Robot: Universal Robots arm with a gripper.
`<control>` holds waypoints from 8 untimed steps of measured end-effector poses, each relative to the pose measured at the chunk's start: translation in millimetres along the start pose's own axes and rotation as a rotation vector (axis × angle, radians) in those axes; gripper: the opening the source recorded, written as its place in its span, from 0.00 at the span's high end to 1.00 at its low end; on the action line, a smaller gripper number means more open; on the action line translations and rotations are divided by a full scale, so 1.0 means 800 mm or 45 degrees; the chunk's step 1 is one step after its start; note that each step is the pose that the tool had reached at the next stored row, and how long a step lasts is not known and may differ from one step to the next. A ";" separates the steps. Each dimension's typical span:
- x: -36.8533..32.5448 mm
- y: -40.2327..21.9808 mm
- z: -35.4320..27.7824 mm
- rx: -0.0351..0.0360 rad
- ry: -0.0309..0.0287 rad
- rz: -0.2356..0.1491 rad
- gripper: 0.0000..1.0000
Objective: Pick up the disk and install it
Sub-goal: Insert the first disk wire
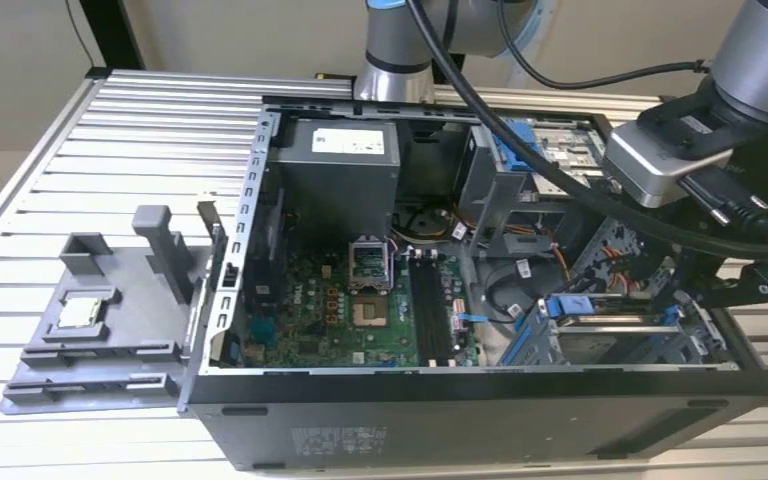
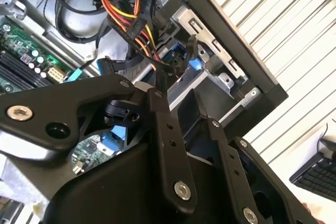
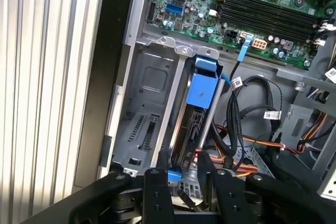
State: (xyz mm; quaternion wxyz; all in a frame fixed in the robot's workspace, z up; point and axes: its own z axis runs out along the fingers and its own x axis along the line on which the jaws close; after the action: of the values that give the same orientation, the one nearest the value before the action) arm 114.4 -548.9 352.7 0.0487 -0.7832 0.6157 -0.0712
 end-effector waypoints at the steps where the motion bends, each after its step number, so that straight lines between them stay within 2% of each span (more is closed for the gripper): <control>1: 0.0001 0.0013 -0.0003 -0.0009 0.0021 -0.001 0.00; 6: 0.0011 0.0071 -0.0010 -0.0043 0.0108 -0.009 0.00; 8: 0.0019 0.0095 -0.0012 -0.0047 0.0122 -0.013 0.00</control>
State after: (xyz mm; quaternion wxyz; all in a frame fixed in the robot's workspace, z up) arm 107.3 -552.2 352.5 0.0440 -0.7861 0.6121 -0.0741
